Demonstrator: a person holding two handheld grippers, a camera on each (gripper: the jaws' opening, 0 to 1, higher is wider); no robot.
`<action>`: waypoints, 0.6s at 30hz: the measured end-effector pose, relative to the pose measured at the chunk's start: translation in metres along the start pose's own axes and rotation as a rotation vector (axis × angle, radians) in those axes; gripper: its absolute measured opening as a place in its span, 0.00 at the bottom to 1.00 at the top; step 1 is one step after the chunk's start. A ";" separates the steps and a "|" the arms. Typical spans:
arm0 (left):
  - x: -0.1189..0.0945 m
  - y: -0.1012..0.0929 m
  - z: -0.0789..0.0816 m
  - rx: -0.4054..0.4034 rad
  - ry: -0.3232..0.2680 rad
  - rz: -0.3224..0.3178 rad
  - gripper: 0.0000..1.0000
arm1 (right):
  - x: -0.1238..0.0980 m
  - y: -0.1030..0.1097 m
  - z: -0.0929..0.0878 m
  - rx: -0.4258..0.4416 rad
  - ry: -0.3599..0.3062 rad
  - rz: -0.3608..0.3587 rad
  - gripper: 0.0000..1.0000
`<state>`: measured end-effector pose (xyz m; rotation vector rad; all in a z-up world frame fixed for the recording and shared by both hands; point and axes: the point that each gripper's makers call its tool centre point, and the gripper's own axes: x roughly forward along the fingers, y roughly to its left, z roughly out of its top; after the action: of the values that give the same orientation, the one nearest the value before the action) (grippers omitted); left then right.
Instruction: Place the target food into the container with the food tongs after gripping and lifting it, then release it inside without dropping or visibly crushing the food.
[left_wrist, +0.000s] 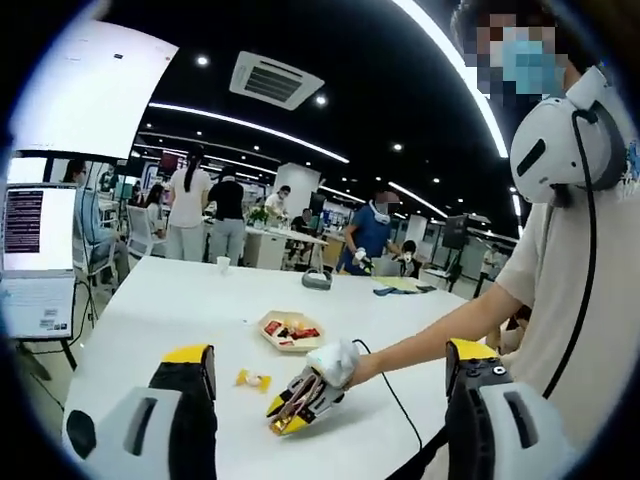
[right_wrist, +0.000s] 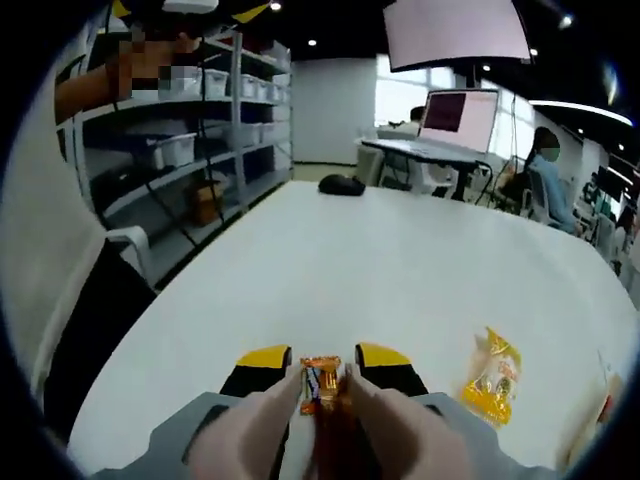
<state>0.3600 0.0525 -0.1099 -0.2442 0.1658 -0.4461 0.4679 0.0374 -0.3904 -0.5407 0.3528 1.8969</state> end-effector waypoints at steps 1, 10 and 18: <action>0.001 0.001 0.001 -0.010 -0.009 0.005 0.95 | 0.000 -0.002 0.000 0.039 -0.021 -0.011 0.23; 0.005 -0.011 -0.009 0.043 0.072 0.004 0.87 | 0.001 -0.008 0.001 0.105 -0.009 -0.072 0.19; 0.012 0.002 -0.015 -0.010 0.047 0.028 0.89 | -0.003 -0.017 0.017 0.332 -0.086 -0.171 0.19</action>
<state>0.3685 0.0464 -0.1258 -0.2407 0.2174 -0.4234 0.4813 0.0491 -0.3743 -0.2571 0.5356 1.6480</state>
